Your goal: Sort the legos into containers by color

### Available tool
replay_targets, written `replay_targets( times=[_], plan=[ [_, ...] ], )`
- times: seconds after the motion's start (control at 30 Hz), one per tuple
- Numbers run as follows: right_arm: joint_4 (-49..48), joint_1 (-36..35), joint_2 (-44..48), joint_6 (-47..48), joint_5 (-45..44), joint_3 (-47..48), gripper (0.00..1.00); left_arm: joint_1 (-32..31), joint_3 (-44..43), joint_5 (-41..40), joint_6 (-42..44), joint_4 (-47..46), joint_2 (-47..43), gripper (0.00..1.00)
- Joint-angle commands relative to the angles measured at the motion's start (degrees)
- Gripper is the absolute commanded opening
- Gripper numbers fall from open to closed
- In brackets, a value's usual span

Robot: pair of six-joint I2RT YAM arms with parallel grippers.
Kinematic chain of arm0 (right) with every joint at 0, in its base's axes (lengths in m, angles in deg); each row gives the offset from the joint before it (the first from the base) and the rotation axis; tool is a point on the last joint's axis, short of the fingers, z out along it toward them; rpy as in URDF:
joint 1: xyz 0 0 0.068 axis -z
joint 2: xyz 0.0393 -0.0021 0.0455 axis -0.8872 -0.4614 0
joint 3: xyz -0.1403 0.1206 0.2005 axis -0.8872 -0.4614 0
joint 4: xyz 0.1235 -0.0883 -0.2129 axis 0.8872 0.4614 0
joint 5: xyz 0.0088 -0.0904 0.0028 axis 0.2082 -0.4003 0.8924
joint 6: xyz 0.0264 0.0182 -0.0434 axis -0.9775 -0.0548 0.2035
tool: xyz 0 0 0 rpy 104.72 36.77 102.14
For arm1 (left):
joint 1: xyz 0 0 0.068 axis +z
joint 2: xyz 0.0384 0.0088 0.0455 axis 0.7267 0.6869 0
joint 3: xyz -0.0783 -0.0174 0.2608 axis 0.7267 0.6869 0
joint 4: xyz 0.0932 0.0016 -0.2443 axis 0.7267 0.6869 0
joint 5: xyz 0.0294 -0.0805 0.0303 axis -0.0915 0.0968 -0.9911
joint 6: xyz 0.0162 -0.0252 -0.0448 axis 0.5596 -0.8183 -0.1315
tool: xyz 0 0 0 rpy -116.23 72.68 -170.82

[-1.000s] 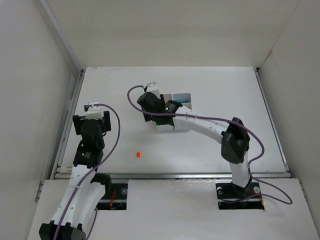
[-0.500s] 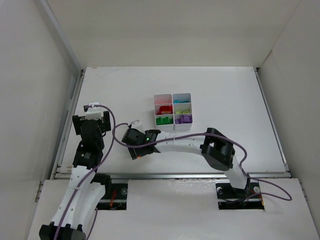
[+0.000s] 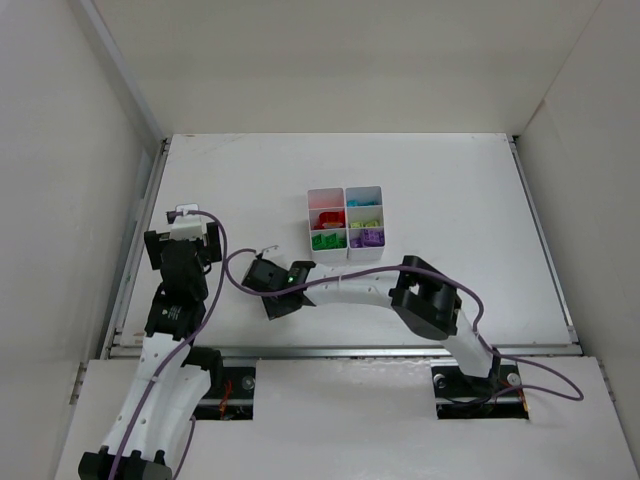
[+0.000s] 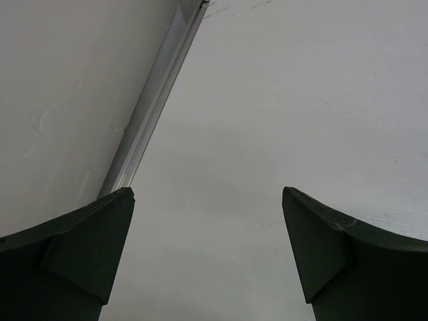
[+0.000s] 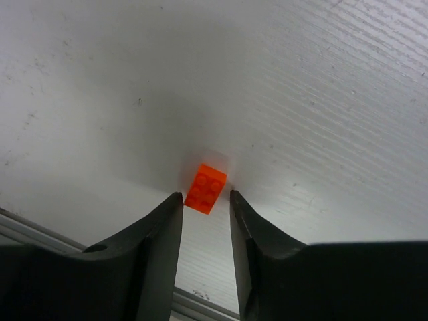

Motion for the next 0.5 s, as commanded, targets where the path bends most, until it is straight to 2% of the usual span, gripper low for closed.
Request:
replay_targets(
  times=[0.0, 0.1, 0.13, 0.33, 0.47],
  plan=[
    [-1.18, 0.08, -2.93, -0.35, 1.55, 3.24, 0.39, 0.06, 0.19, 0.54, -0.38, -2.09, -0.8, 0.91],
    [-0.66, 0.08, -3.54, -0.35, 1.04, 3.25, 0.32, 0.06, 0.19, 0.54, -0.38, -2.09, -0.8, 0.91],
    [-0.66, 0.08, -3.55, -0.35, 1.03, 3.25, 0.25, 0.06, 0.19, 0.54, -0.38, -2.09, -0.8, 0.91],
    [-0.04, 0.08, -1.8, -0.35, -3.09, 2.72, 0.01, 0.06, 0.19, 0.54, -0.38, -2.09, -0.8, 0.91],
    [1.18, 0.08, 0.23, 1.05, -7.22, 3.5, 0.0, 0.06, 0.19, 0.02, -0.38, -2.09, -0.8, 0.91]
  ],
)
